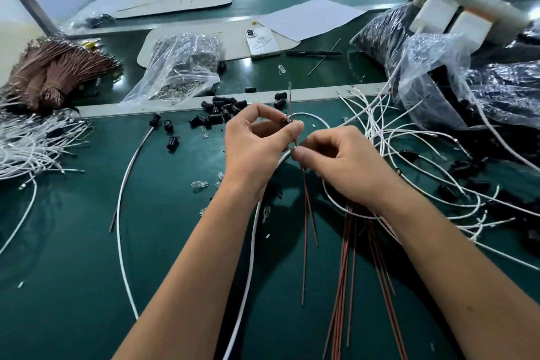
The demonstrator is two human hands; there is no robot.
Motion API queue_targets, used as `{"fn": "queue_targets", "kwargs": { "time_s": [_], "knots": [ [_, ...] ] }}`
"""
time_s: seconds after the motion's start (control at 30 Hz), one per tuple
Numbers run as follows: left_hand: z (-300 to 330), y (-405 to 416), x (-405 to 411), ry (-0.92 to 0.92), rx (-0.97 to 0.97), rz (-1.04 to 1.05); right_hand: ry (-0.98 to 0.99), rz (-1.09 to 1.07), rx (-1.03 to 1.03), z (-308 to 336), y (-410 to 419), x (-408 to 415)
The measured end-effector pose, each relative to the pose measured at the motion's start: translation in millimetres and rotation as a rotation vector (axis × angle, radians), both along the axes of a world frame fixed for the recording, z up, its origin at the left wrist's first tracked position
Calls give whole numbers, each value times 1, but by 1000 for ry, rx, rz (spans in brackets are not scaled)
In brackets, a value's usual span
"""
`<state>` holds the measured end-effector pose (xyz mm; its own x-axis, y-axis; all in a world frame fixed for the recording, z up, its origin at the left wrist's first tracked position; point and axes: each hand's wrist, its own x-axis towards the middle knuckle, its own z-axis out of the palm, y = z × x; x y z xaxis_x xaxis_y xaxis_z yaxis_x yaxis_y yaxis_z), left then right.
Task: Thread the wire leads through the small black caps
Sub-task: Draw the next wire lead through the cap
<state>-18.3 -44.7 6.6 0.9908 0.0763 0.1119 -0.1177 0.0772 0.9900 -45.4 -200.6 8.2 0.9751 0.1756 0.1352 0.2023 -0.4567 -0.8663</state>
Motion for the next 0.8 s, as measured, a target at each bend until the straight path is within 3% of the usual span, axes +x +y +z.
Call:
{"fn": "queue_targets", "kwargs": {
  "time_s": [0.2,0.33,0.53,0.67,0.8],
  "knots": [
    [1,1,-1,-123,25,7,131,-60,325,-4,0,2],
    [1,2,-1,-182,113,77,30,-181,598,2,-2,4],
    [2,2,0,26,-119,-55,-149,-236,854,9,-7,6],
    [3,5,-1,172,-97,-88,-220,-315,880,11,-9,6],
    [4,6,-1,197,-90,-106,-275,-382,869,13,-11,6]
  ]
}}
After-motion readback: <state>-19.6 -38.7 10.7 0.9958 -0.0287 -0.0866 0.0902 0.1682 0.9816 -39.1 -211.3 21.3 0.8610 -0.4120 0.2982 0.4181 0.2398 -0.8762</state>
